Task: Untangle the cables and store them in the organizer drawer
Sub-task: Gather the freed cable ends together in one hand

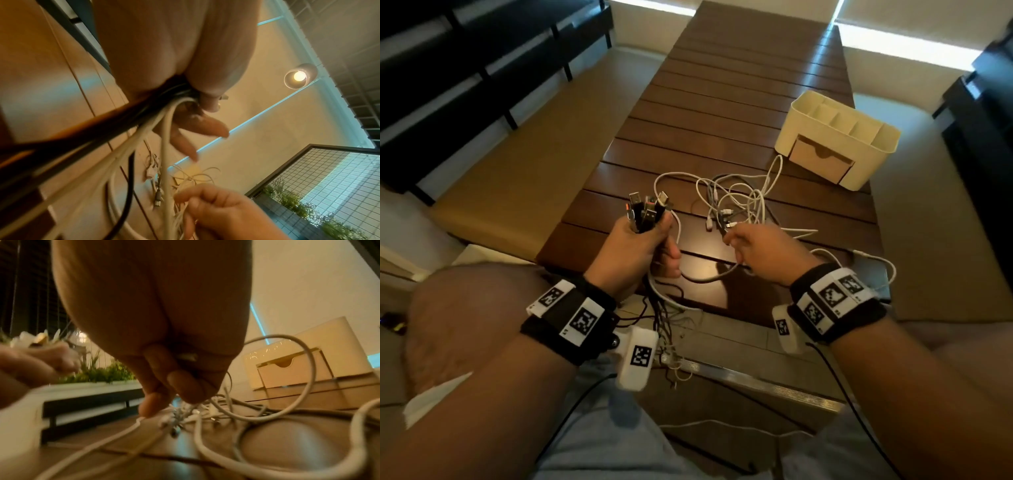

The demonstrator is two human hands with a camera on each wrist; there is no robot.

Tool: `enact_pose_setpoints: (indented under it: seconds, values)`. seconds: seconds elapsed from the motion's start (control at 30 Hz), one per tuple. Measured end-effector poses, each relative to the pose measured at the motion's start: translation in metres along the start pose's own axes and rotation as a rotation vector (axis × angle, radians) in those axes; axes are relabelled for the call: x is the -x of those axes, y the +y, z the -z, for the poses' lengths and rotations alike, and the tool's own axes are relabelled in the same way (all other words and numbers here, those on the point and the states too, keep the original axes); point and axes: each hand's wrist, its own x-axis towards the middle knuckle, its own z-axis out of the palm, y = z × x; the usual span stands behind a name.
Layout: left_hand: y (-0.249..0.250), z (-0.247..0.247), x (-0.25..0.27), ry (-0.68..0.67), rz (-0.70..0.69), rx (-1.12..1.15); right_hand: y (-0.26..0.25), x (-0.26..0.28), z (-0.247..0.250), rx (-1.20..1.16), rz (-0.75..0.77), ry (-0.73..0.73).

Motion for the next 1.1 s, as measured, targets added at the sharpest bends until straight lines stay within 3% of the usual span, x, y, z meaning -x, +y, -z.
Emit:
enact_pose_setpoints:
  seconds: [0.07, 0.17, 0.33, 0.4, 0.73, 0.87, 1.0, 1.1]
  values:
    - [-0.005, 0.000, -0.002, 0.023, -0.003, -0.054, 0.008, -0.005, -0.006, 0.248, -0.037, -0.111]
    - [-0.014, 0.002, -0.008, 0.056, 0.031, -0.058, 0.003, -0.008, 0.001, 0.299, -0.057, -0.188]
    - [-0.025, 0.000, -0.015, 0.061, 0.098, 0.026, -0.013, -0.020, 0.003, -0.041, 0.030, 0.106]
    - [-0.028, 0.001, -0.018, 0.048, 0.101, 0.037, -0.018, -0.034, -0.003, -0.051, 0.034, 0.170]
    - [-0.031, 0.006, -0.023, -0.033, 0.147, 0.139, -0.028, -0.100, -0.016, 0.297, -0.157, 0.097]
    - [-0.030, 0.005, -0.022, -0.100, 0.123, 0.147, -0.024, -0.104, -0.015, 0.286, -0.200, 0.111]
    - [-0.031, 0.003, -0.021, -0.065, 0.101, 0.117, -0.020, -0.091, -0.007, 0.295, -0.129, 0.131]
    - [-0.032, 0.003, -0.020, -0.050, 0.071, 0.099, -0.018, -0.074, 0.006, 0.130, -0.082, 0.221]
